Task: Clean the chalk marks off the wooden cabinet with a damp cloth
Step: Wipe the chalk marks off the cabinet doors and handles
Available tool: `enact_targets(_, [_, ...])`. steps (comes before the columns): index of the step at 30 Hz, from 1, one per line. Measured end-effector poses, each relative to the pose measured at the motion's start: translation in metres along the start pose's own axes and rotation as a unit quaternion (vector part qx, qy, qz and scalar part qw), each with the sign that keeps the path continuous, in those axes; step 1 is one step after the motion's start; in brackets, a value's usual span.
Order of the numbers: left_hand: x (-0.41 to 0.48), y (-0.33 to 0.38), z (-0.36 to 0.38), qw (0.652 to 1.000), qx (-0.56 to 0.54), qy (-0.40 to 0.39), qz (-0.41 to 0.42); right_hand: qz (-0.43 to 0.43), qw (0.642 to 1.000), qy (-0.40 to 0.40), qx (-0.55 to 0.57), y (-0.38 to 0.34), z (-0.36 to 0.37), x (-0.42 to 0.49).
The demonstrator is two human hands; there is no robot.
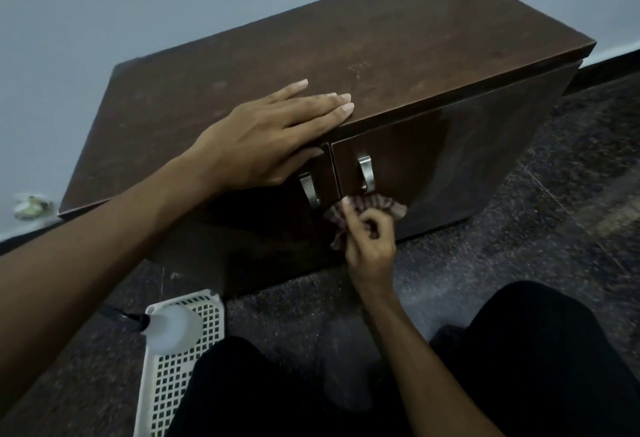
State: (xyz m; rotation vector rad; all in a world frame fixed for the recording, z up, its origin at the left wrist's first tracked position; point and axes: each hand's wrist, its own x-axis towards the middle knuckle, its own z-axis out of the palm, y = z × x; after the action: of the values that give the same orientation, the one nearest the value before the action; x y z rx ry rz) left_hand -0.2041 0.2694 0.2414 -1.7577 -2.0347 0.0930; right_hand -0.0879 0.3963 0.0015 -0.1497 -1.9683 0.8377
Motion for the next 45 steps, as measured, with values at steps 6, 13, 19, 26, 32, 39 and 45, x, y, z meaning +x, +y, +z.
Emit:
enact_targets(6, [-0.003,-0.004,0.003,1.000,-0.001,0.000,-0.020,0.093,0.992,0.088,0.018,0.008,-0.007,0.008])
enact_targets(13, [-0.004,-0.007,0.005,1.000,0.007,0.000,-0.025,0.201,0.974,0.093,0.050,-0.014,0.004,0.005])
enact_targets(19, [-0.004,-0.009,0.005,0.999,-0.002,-0.015,-0.031,0.088,0.988,-0.108,0.073,-0.055,0.039,-0.037])
enact_targets(26, [-0.003,-0.009,0.005,0.997,-0.040,-0.026,-0.057,-0.047,0.987,-0.121,0.095,-0.147,0.083,-0.023])
enact_targets(32, [-0.004,-0.010,0.006,0.998,-0.031,-0.018,-0.056,-0.075,0.991,-0.071,0.089,-0.161,0.094,-0.018])
enact_targets(39, [-0.006,-0.010,0.007,0.999,0.011,0.020,-0.046,0.119,0.981,-0.148,0.026,-0.075,0.064,-0.072])
enact_targets(45, [-0.010,-0.006,0.004,0.992,0.089,0.077,-0.039,0.332,0.941,0.011,0.057,-0.048,0.030,-0.039])
